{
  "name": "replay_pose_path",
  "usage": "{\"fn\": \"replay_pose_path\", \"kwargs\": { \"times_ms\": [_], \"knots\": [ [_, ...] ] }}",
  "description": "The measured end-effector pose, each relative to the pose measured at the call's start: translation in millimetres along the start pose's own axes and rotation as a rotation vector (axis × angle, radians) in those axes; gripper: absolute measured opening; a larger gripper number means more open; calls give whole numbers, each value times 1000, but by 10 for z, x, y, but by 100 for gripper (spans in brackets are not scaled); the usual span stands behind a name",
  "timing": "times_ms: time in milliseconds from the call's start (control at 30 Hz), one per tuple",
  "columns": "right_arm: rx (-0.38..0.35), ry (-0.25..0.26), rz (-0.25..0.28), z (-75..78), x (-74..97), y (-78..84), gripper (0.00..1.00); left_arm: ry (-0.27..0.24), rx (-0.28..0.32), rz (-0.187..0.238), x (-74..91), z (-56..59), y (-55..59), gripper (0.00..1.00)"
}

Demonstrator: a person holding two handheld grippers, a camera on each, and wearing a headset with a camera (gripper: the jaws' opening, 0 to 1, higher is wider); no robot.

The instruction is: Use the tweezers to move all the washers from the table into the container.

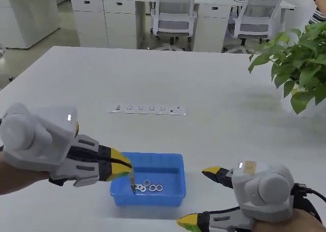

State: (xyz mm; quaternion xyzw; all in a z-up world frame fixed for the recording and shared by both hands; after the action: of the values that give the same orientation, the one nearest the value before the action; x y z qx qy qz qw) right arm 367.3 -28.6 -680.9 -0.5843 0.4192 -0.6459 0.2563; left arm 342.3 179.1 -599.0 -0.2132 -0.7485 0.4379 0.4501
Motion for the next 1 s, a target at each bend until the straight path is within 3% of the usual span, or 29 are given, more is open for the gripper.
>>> {"fn": "replay_pose_path", "kwargs": {
  "times_ms": [533, 1000],
  "knots": [
    [-33, 42, 35, -133, 67, -7, 100, 22, 25, 15, 54, 172, 14, 5],
    [-8, 29, 50, -267, 3, -60, 100, 45, 28, 21, 85, 297, 25, 5]
  ]
}}
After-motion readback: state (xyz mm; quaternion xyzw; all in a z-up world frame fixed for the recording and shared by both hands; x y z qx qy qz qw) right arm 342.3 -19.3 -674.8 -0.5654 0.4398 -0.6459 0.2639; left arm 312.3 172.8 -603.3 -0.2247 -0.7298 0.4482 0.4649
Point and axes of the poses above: the centre of the closed fingertips' face, and the gripper's own axes: x roughly backward along the fingers, z roughly to its right, y roughly out of its underside, the point moved 7 cm from there along x, roughly backward along the fingers, and after that the axes turned 8 degrees about -y, right-handed, at the moved point
